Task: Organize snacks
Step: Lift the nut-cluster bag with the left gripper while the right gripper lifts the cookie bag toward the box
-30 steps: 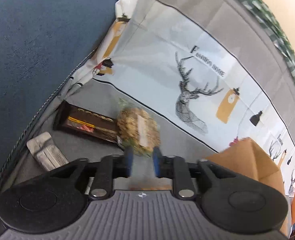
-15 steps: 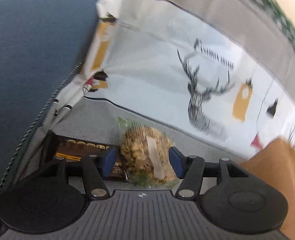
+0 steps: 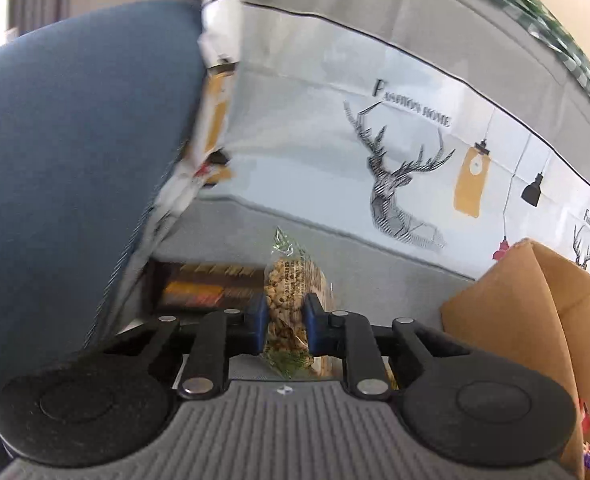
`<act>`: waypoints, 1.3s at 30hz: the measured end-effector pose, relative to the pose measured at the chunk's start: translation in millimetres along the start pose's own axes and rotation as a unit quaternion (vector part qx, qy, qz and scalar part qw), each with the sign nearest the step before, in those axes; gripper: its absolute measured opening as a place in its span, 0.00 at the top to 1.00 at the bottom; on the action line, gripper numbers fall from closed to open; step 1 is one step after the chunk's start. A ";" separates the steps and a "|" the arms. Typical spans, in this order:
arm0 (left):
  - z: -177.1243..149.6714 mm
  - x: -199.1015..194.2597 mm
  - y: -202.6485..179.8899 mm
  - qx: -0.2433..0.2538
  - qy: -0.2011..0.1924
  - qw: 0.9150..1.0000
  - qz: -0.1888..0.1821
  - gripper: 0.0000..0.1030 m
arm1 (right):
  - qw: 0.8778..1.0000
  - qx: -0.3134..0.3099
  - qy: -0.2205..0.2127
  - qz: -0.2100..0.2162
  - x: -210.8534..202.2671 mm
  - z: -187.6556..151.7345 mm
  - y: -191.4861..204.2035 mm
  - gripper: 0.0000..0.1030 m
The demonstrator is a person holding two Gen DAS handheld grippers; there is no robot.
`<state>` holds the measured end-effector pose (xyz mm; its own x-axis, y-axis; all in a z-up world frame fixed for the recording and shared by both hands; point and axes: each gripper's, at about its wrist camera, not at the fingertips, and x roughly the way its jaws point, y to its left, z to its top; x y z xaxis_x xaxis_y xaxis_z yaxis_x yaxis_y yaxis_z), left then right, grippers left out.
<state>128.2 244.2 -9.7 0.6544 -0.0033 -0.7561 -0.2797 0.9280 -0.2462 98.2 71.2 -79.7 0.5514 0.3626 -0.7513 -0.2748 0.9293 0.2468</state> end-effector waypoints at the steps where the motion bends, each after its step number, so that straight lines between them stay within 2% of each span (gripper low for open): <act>1: -4.7 -4.8 4.5 -0.020 0.008 1.000 0.010 0.80 | 1.000 0.001 0.000 0.002 -1.9 0.5 0.1 0.63; 5: -36.2 -20.4 23.4 -0.089 0.019 0.996 0.027 0.81 | 1.000 0.012 0.012 0.007 -5.9 2.1 0.5 0.63; 7: -41.3 -12.3 29.4 -0.096 0.046 0.994 0.034 0.78 | 0.999 0.022 0.024 0.007 -4.2 4.3 -1.4 0.63; 10: -28.0 -11.5 33.5 -0.090 0.038 0.995 0.034 0.70 | 0.999 0.021 0.035 -0.001 -1.6 4.3 0.4 0.59; 12: -23.9 -12.6 36.5 -0.097 0.021 0.994 0.037 0.50 | 0.999 0.003 0.043 -0.003 1.5 2.0 5.6 0.58; 15: -25.9 -5.7 36.1 -0.104 0.032 0.994 0.031 0.35 | 0.999 -0.028 0.041 -0.011 3.0 -2.2 11.7 0.45; 19: -23.4 3.1 29.1 -0.086 0.036 0.995 0.019 0.22 | 0.998 -0.048 0.020 -0.034 4.5 -3.1 14.4 0.34; 20: -23.3 5.5 26.9 -0.077 0.037 0.996 0.018 0.17 | 0.998 -0.054 0.015 -0.036 5.2 -3.0 14.5 0.34; 25: -20.7 14.1 15.9 -0.025 0.052 0.998 0.039 0.15 | 0.997 -0.063 0.015 -0.039 11.9 0.2 10.2 0.28; 27: -20.5 16.3 11.9 -0.014 0.057 0.997 0.044 0.05 | 0.997 -0.065 0.017 -0.041 15.7 0.2 9.2 0.27; 29: -21.4 19.4 5.6 0.007 0.063 0.997 0.040 0.01 | 0.997 -0.068 0.021 -0.043 18.4 -1.9 8.3 0.26; 35: -30.4 32.2 -8.1 0.062 0.079 0.993 0.057 0.01 | 0.996 -0.074 0.025 -0.045 23.3 -3.9 4.9 0.30; 37: -32.0 33.6 -9.3 0.068 0.081 0.993 0.053 0.01 | 0.996 -0.075 0.028 -0.041 24.3 -4.9 5.2 0.43; 39: -32.8 34.9 -10.2 0.070 0.084 0.993 0.052 0.01 | 0.996 -0.080 0.030 -0.036 24.3 -6.7 6.0 0.50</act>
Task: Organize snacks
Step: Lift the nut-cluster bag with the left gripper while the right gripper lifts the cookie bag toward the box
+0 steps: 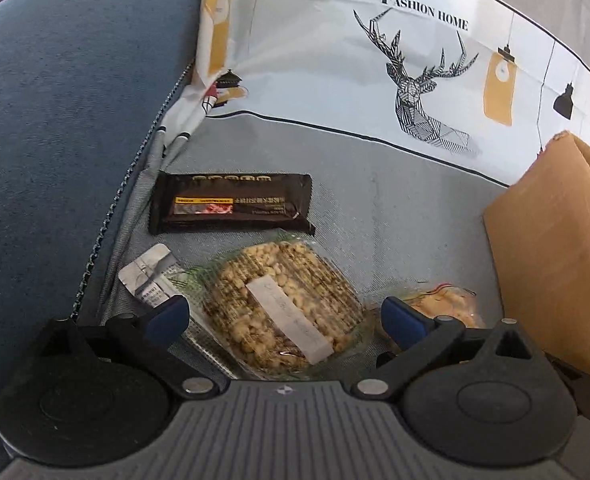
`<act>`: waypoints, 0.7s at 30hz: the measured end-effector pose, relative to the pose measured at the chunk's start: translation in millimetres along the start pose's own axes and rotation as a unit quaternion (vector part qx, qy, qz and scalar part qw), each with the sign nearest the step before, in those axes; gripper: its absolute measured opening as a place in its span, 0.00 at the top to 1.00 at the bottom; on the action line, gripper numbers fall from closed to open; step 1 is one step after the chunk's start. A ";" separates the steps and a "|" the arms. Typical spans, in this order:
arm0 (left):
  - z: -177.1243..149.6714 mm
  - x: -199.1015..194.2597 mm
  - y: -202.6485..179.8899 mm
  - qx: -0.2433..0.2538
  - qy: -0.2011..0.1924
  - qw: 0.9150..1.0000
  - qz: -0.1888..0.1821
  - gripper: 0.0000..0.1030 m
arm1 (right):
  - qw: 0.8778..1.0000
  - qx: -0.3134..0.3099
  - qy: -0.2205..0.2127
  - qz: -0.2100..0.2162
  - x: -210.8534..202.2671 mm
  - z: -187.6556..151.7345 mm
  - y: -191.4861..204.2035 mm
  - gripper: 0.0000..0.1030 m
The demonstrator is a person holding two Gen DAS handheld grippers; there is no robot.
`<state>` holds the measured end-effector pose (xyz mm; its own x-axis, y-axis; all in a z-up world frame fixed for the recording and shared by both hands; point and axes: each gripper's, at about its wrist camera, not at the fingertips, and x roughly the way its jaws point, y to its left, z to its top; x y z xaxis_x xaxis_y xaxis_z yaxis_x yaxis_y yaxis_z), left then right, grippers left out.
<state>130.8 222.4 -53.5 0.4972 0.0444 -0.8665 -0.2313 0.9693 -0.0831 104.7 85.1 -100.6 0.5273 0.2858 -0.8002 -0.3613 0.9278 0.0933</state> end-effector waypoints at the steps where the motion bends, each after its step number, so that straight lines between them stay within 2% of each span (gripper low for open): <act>1: -0.3 0.9 -0.6 0.003 0.002 1.000 0.000 0.01 | 1.000 0.000 -0.002 0.002 -0.8 -0.7 -0.3 0.52; 7: -2.2 6.4 -10.1 0.037 0.006 0.999 0.023 0.01 | 1.000 0.014 -0.002 0.010 -2.7 0.9 -1.9 0.54; 11: -2.4 7.4 -10.5 0.040 0.003 0.999 0.028 0.02 | 1.000 0.015 -0.001 0.010 -3.0 1.5 -1.1 0.54; 14: -2.4 8.4 -9.9 0.042 0.000 0.999 0.028 0.06 | 1.000 0.015 -0.001 0.012 -2.9 1.4 -2.2 0.54; 18: -0.9 4.6 -10.4 0.042 -0.009 0.999 0.029 0.17 | 1.000 0.016 -0.001 0.012 -2.3 1.1 -2.3 0.54; 21: 1.2 0.7 -6.9 0.030 -0.020 0.999 0.026 0.18 | 1.000 0.019 -0.005 0.013 -3.3 0.5 -2.6 0.55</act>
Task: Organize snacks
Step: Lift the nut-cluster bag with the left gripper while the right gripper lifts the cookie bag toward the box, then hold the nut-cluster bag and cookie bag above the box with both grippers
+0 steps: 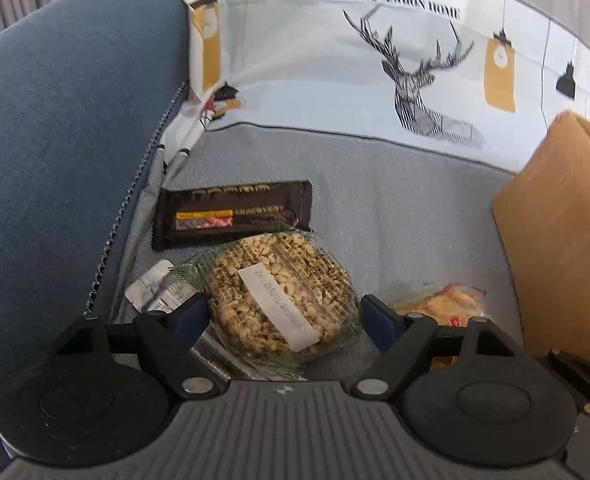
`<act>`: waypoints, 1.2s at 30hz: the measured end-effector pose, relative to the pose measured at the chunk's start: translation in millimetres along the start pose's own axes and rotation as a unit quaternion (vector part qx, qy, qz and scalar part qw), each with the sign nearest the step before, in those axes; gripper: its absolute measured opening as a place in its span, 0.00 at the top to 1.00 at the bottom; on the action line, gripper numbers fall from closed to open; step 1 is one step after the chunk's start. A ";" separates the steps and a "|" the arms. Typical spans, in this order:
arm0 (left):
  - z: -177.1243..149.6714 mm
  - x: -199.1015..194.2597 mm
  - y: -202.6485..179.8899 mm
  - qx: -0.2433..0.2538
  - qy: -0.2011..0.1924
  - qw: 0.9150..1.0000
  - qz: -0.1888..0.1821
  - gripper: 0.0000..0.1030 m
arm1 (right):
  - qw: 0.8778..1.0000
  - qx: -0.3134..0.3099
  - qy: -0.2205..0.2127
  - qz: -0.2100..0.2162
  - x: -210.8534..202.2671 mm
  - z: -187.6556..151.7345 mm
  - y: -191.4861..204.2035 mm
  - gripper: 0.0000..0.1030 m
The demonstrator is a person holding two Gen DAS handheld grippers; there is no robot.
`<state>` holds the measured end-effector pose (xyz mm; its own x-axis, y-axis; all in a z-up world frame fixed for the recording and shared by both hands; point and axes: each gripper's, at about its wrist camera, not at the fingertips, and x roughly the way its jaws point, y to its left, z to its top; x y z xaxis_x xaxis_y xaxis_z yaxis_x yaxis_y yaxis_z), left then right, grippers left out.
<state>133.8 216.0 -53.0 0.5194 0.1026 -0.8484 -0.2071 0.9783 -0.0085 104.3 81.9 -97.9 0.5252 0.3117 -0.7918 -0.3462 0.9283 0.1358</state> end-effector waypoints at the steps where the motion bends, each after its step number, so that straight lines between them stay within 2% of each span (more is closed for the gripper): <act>1: 0.7 -1.2 1.9 -0.005 -0.003 1.000 -0.002 0.18 | 1.000 0.000 -0.001 0.000 -0.6 -0.2 -0.6 0.55; 11: 9.5 -13.6 22.3 -0.075 -0.039 0.996 -0.018 0.18 | 0.999 -0.009 -0.039 0.008 -13.4 2.3 -1.2 0.55; 20: 14.7 -29.8 40.8 -0.134 -0.090 0.986 -0.046 0.18 | 0.997 -0.009 -0.077 0.012 -38.2 9.6 2.5 0.55; 29: 15.7 -49.3 40.8 -0.147 -0.132 0.978 -0.062 0.18 | 0.991 -0.020 -0.129 0.007 -77.7 18.3 4.5 0.55; 36: 14.9 -61.2 33.3 -0.136 -0.142 0.978 -0.064 0.18 | 0.988 -0.021 -0.155 0.005 -105.5 24.9 -2.9 0.55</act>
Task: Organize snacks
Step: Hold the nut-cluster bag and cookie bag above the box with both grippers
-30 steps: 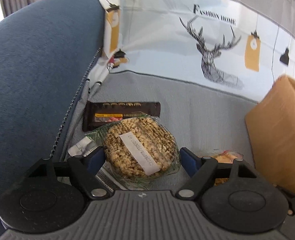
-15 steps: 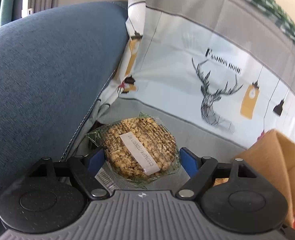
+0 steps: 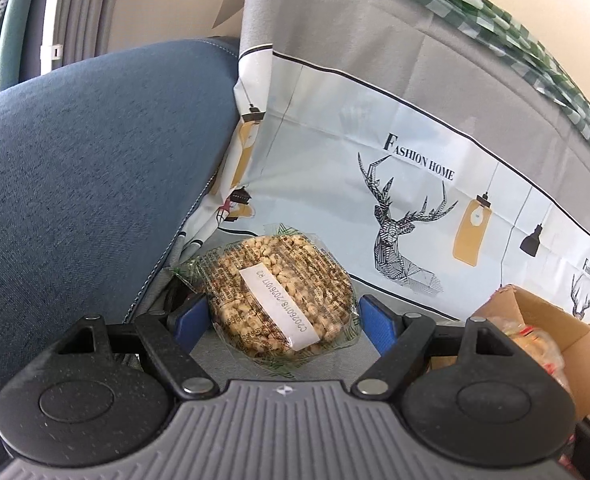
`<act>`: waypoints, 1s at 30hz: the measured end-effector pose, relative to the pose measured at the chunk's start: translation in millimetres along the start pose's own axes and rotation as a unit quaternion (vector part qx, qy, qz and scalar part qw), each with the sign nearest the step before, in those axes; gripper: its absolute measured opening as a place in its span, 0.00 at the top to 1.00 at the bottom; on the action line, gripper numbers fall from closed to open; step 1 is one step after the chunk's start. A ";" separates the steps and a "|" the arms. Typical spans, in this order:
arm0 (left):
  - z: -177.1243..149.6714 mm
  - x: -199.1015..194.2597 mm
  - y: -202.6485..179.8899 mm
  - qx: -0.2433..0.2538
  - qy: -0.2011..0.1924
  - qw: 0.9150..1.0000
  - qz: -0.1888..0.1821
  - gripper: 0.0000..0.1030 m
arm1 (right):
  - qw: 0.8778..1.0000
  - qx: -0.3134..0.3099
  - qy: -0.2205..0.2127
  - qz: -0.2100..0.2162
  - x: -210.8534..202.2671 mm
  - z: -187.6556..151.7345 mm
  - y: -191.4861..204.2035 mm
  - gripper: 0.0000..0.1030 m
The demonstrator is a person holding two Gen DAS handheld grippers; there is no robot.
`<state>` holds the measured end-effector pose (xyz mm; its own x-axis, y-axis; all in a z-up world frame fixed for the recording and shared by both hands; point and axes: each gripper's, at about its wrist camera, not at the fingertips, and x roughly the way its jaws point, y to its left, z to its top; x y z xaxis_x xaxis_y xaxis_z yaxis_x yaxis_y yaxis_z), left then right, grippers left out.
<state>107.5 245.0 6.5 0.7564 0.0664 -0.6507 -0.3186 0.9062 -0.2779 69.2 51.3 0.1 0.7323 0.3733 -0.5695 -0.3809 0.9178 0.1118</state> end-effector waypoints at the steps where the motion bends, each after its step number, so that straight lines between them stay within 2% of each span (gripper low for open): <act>1: -0.2 -0.9 -1.2 0.002 0.000 1.000 -0.001 0.18 | 1.000 -0.001 -0.003 -0.001 -2.6 1.1 -1.2 0.55; 18: -5.4 -13.6 -18.2 0.020 -0.011 1.000 -0.009 0.18 | 0.999 0.000 -0.034 -0.023 -38.4 15.9 -22.0 0.55; 30: -11.6 -18.2 -47.2 0.046 -0.029 0.998 -0.023 0.18 | 0.994 0.022 -0.081 -0.076 -66.4 25.9 -58.0 0.55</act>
<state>102.2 196.1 23.3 0.8016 0.0444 -0.5962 -0.2301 0.9434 -0.2390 57.3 -23.2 52.6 0.8617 0.2437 -0.4451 -0.2364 0.9689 0.0729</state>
